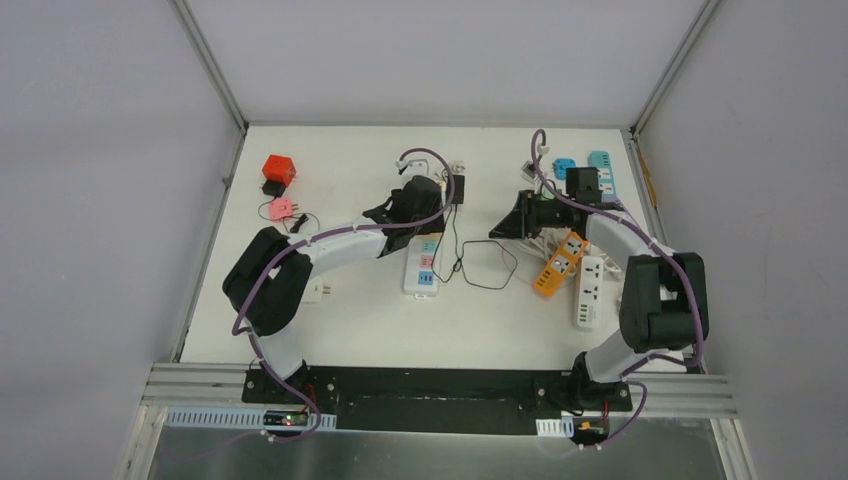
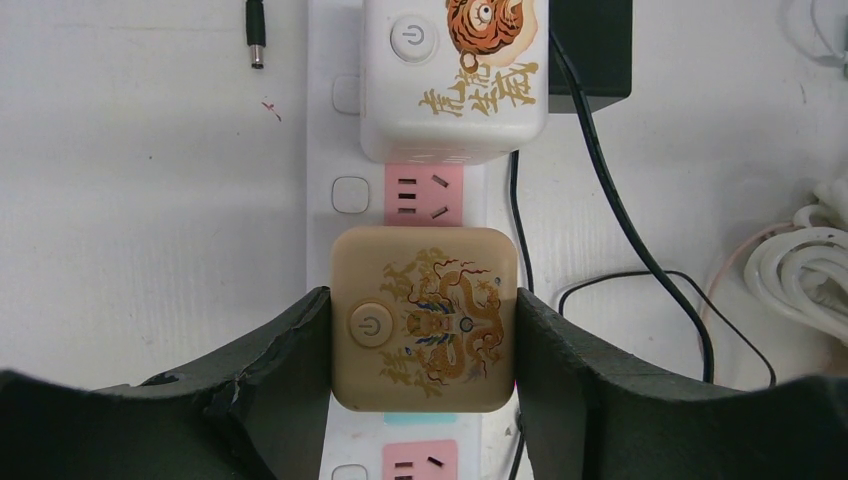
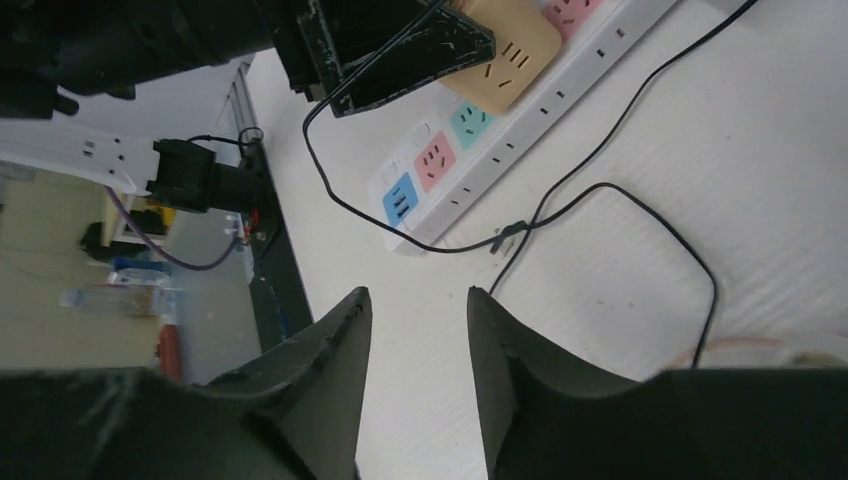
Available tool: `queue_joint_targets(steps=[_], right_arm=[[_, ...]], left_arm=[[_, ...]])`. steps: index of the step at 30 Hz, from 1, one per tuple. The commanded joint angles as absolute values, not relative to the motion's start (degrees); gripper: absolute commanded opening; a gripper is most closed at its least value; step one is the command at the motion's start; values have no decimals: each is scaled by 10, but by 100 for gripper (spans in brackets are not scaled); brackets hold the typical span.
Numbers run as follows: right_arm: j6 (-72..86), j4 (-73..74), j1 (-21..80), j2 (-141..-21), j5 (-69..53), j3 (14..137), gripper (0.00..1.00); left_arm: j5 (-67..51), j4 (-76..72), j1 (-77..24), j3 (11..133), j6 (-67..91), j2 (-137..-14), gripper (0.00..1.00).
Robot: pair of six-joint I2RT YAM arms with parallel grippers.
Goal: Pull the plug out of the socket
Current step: Remove the plug from the socket.
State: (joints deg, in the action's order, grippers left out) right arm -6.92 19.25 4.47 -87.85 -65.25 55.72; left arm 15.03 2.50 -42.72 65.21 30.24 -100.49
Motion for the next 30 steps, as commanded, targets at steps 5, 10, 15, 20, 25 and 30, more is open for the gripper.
queue_joint_targets(steps=[5, 10, 15, 20, 25, 30], right_arm=[[200, -52, 138, -974, -634, 569, 19], [331, -114, 171, -1044, -598, 580, 5], [432, -206, 176, -1099, -568, 576, 4], [469, -237, 177, -1125, -544, 569, 4], [466, -171, 176, -1136, -515, 578, 3], [419, -77, 174, -1146, -493, 596, 3]], left_arm=[[94, 17, -433, 646, 428, -1033, 0], [85, 11, -433, 643, 449, -1044, 0], [77, 9, -433, 648, 461, -1056, 0], [77, 14, -434, 657, 470, -1070, 0], [87, 43, -436, 678, 466, -1081, 0], [110, 95, -439, 716, 445, -1092, 0]])
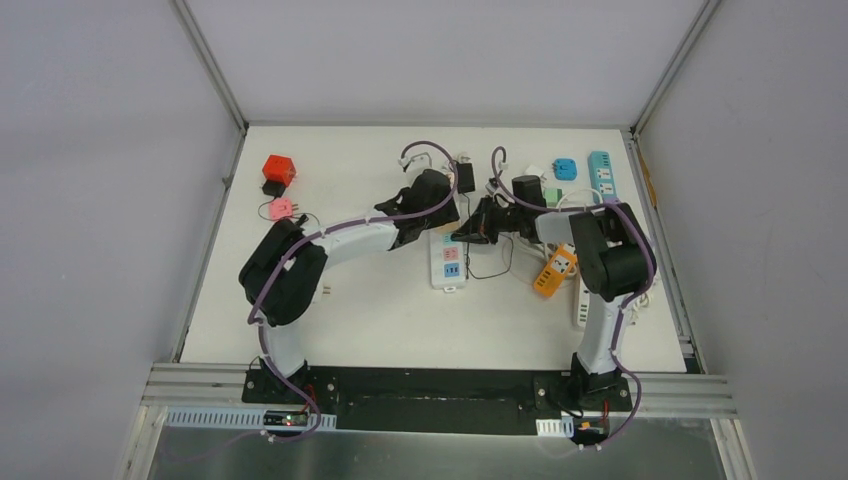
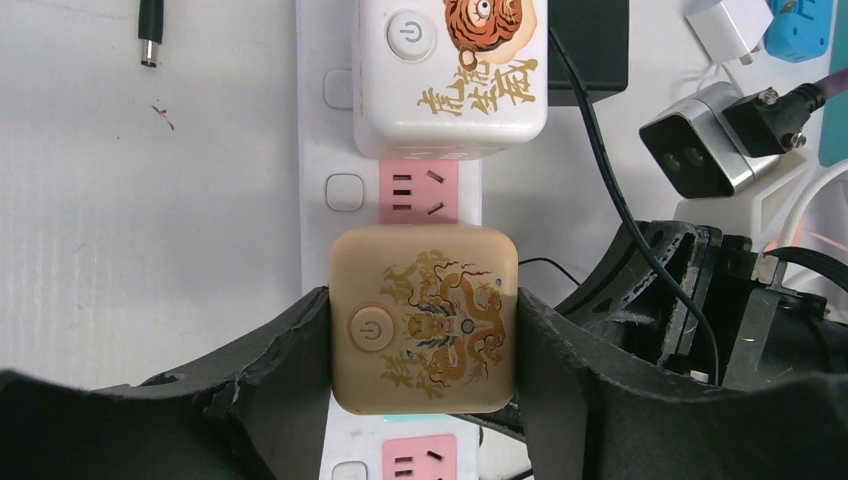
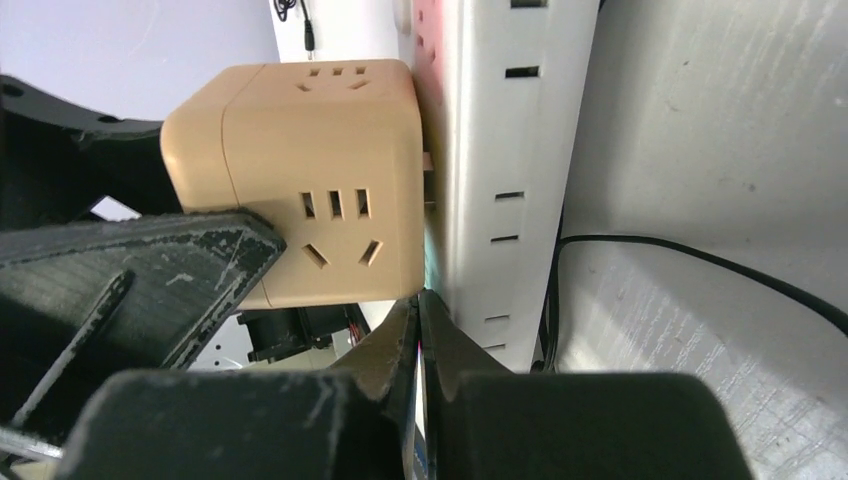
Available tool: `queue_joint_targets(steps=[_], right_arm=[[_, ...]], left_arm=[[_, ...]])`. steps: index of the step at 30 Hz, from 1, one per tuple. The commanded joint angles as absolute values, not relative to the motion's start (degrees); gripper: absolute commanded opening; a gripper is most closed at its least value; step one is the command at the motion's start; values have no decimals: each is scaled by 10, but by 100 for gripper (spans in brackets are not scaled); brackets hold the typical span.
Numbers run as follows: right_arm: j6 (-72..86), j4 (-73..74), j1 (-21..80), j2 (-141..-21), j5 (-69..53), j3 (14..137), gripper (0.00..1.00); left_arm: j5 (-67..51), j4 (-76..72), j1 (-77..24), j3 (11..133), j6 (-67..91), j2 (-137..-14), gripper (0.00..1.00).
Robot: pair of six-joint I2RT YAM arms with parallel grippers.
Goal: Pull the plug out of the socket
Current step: Remove the plug from the socket.
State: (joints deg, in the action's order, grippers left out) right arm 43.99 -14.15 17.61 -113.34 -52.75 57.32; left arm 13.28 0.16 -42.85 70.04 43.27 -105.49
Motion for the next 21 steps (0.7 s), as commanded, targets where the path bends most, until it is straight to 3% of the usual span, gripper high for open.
queue_joint_targets(steps=[1, 21], right_arm=[[419, -68, 173, -1148, -493, 598, 3], [343, 37, 169, -1176, -434, 617, 3]], left_arm=[[115, 111, -441, 727, 438, -1094, 0], [269, 306, -481, 879, 305, -1177, 0]])
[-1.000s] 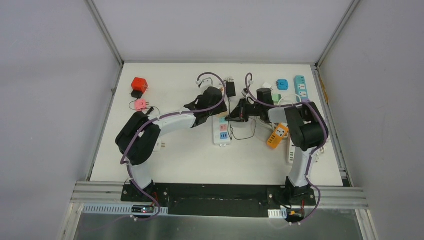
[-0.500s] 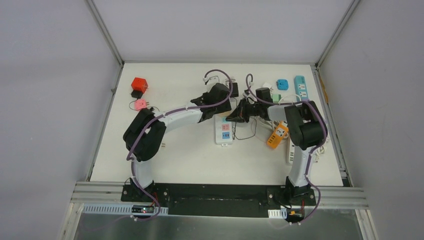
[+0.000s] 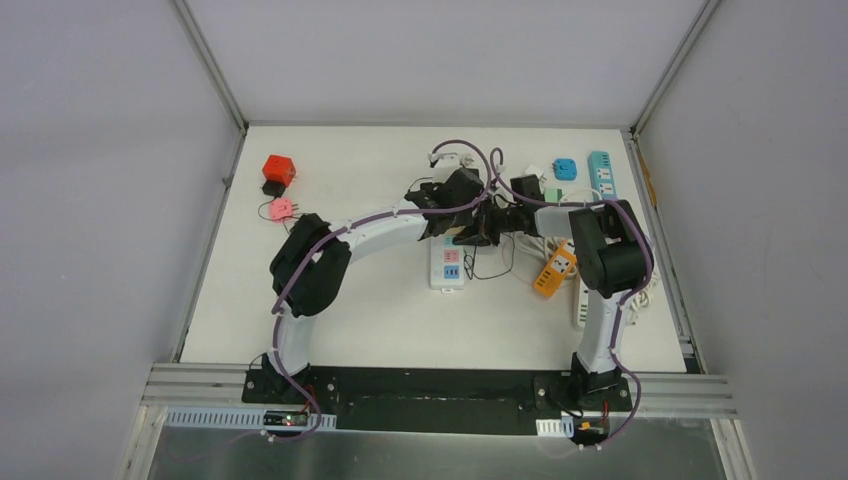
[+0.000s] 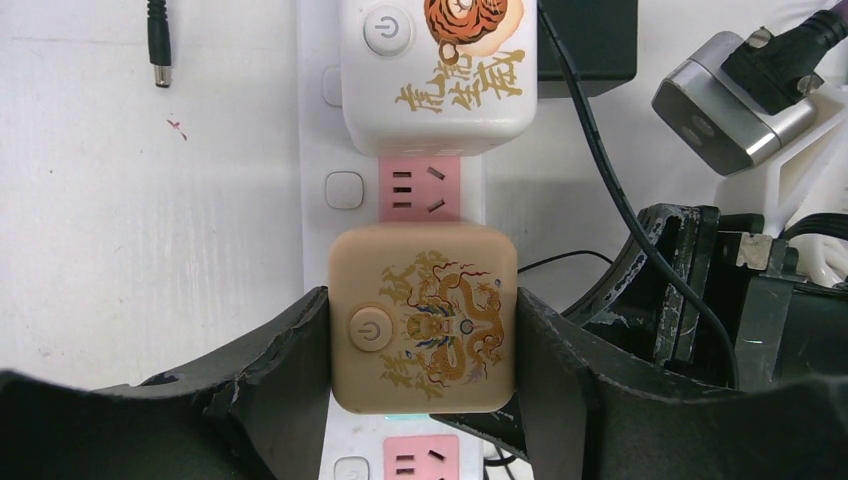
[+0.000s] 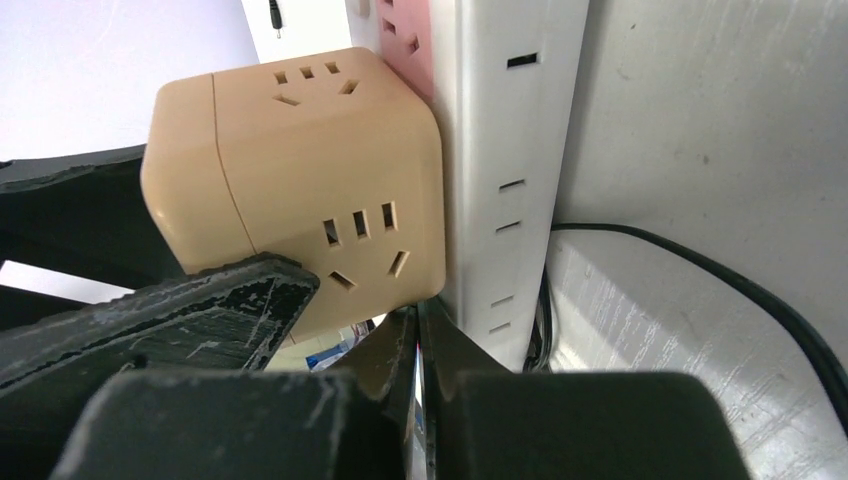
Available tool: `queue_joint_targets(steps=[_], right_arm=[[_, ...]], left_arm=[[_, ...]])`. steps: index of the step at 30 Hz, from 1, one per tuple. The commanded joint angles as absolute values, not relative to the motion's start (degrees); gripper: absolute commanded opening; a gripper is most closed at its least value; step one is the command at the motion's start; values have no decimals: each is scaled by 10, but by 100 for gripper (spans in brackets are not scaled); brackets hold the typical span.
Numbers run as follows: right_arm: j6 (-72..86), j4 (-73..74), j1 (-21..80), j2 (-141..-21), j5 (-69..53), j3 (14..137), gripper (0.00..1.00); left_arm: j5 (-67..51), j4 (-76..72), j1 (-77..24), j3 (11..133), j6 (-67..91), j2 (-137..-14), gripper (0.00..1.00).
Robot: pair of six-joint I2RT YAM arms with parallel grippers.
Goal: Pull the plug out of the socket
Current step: Remove the plug from the socket.
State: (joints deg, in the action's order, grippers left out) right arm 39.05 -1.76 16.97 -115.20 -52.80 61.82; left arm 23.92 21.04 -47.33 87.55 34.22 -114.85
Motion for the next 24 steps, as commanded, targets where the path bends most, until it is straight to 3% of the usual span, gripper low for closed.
queue_joint_targets(steps=[1, 16, 24], right_arm=[[340, 40, 171, -1177, -432, 618, 3], [317, 71, 178, -1182, -413, 627, 2], [315, 80, 179, -1183, -412, 631, 2]], left_arm=[[266, 307, -480, 879, 307, -1177, 0], [159, 283, -452, 844, 454, -1144, 0], [145, 269, -449, 837, 453, -1123, 0]])
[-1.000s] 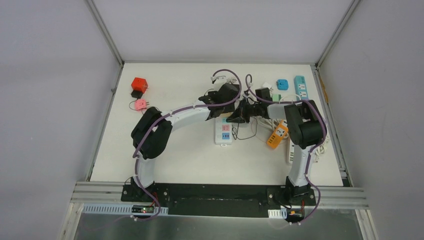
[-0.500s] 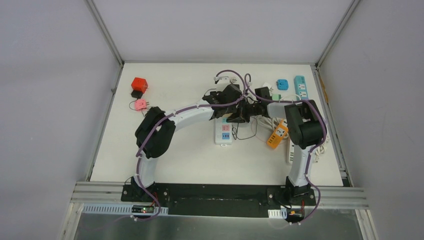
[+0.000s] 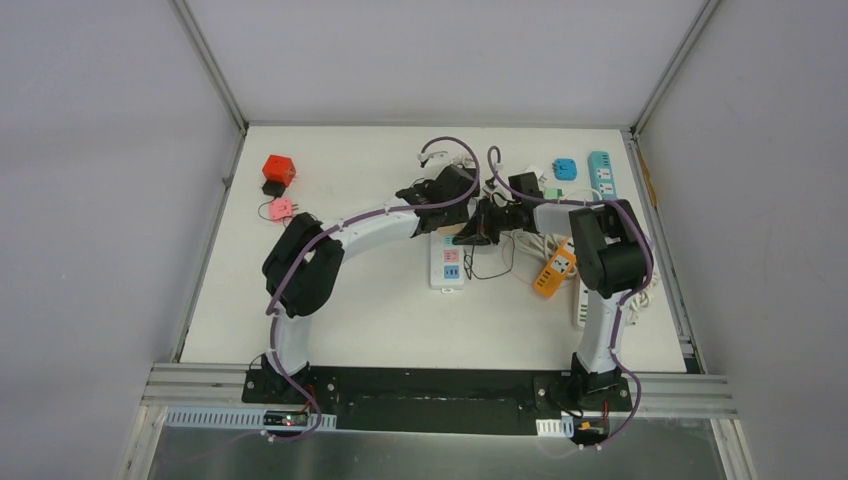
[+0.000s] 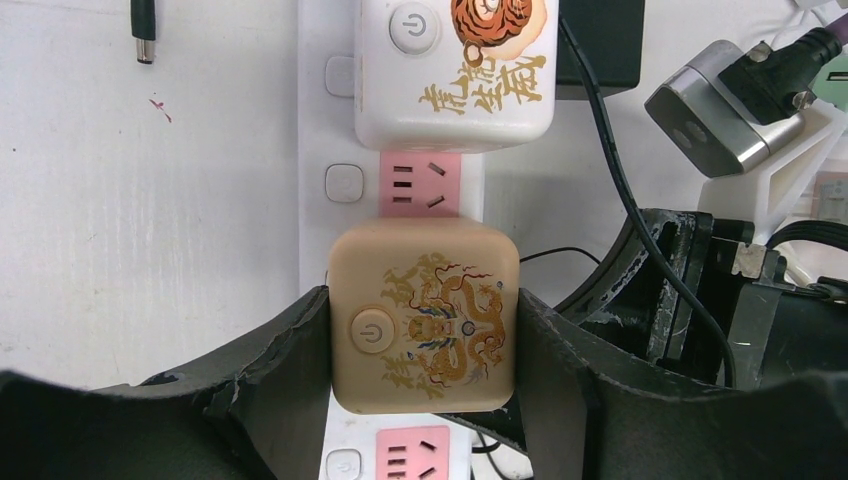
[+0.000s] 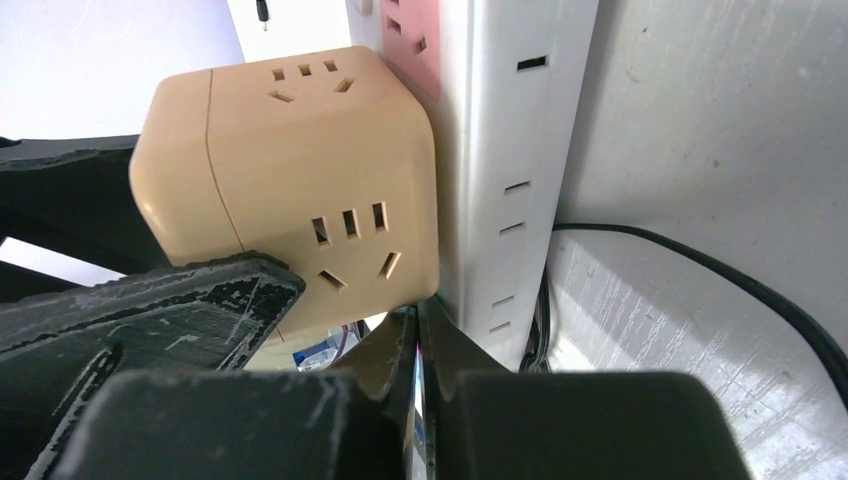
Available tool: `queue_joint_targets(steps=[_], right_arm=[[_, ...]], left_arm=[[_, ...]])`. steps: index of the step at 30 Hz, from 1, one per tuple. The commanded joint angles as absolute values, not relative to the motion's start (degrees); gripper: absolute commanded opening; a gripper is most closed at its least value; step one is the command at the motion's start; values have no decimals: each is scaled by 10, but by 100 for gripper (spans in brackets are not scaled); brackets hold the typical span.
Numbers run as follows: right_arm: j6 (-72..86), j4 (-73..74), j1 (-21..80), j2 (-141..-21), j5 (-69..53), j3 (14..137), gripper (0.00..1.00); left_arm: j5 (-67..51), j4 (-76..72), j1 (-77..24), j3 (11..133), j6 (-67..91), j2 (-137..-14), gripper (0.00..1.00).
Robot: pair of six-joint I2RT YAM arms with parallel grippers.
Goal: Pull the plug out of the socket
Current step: Remove the plug from the socket.
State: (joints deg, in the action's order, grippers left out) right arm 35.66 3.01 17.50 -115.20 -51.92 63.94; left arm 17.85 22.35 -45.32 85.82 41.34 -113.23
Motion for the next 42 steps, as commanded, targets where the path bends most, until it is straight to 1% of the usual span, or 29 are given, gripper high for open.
queue_joint_targets(steps=[1, 10, 13, 19, 26, 32, 37, 42], right_arm=[[315, 81, 179, -1183, -412, 632, 2], [315, 88, 181, -1183, -412, 634, 2], [315, 91, 180, -1185, -412, 634, 2], [315, 98, 180, -1189, -412, 637, 2], [315, 104, 181, -1191, -412, 639, 2], [315, 107, 182, -1190, -412, 640, 2], [315, 111, 182, -1190, -412, 642, 2], [315, 113, 183, -1193, -412, 642, 2]], left_arm=[[150, 270, -451, 839, 443, -1123, 0], [296, 368, -490, 909, 385, -1169, 0], [318, 387, -495, 924, 373, -1178, 0], [295, 386, -493, 925, 372, -1171, 0], [163, 306, -454, 860, 416, -1132, 0], [87, 249, -425, 813, 449, -1102, 0], [102, 252, -427, 812, 440, -1095, 0], [204, 310, -460, 854, 400, -1105, 0]])
